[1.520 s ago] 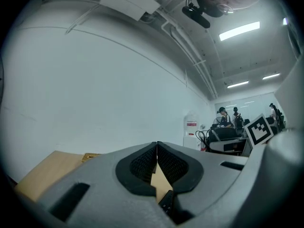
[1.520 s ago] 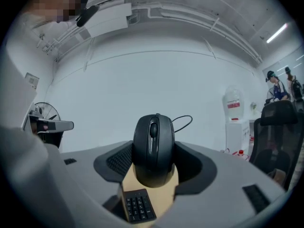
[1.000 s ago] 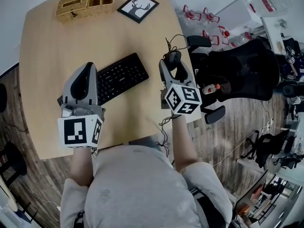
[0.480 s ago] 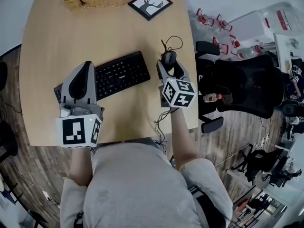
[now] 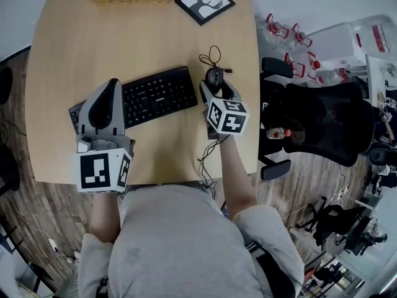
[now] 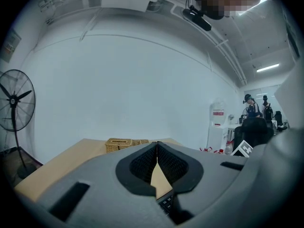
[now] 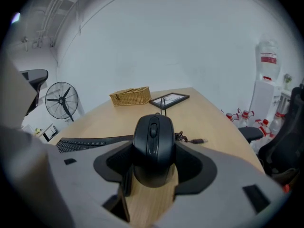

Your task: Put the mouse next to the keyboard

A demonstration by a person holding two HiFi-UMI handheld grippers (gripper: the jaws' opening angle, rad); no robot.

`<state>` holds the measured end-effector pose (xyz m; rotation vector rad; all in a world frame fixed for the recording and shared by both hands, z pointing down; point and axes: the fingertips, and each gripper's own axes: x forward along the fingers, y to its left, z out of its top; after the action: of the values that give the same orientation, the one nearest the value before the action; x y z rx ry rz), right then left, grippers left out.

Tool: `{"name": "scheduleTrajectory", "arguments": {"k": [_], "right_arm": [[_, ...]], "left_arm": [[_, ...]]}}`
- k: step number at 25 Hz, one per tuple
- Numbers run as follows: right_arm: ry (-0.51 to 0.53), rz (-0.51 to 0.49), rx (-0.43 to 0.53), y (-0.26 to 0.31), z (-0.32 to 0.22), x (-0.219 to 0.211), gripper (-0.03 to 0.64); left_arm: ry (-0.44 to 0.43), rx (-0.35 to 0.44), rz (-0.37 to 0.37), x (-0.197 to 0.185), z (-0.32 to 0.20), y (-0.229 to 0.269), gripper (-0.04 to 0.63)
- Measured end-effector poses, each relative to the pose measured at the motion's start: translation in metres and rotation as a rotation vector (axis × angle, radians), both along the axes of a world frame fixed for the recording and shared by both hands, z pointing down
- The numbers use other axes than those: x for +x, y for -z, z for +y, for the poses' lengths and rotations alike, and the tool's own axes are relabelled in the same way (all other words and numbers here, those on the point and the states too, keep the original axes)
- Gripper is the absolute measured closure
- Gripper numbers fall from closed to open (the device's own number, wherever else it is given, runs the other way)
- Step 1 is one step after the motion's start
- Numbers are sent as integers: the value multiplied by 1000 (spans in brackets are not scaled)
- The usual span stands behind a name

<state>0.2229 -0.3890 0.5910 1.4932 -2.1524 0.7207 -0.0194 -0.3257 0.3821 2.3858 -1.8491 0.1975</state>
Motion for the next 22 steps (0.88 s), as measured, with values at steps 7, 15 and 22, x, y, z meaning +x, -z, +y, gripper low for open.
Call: {"name": "scheduleTrajectory", "arguments": {"k": [7,15,22], "right_arm": [[39,31,-85,-21,-5,-7,368],[86,69,-170,-30,-12,-14,368],[108,105,-230,-41,-15,-18,368]], "left_arm": [[30,-8,-6,-1,-2,-3,585],[51,-10,-5,2,-3,-6,585],[70,-12,-14,3,1,-5,584]]}}
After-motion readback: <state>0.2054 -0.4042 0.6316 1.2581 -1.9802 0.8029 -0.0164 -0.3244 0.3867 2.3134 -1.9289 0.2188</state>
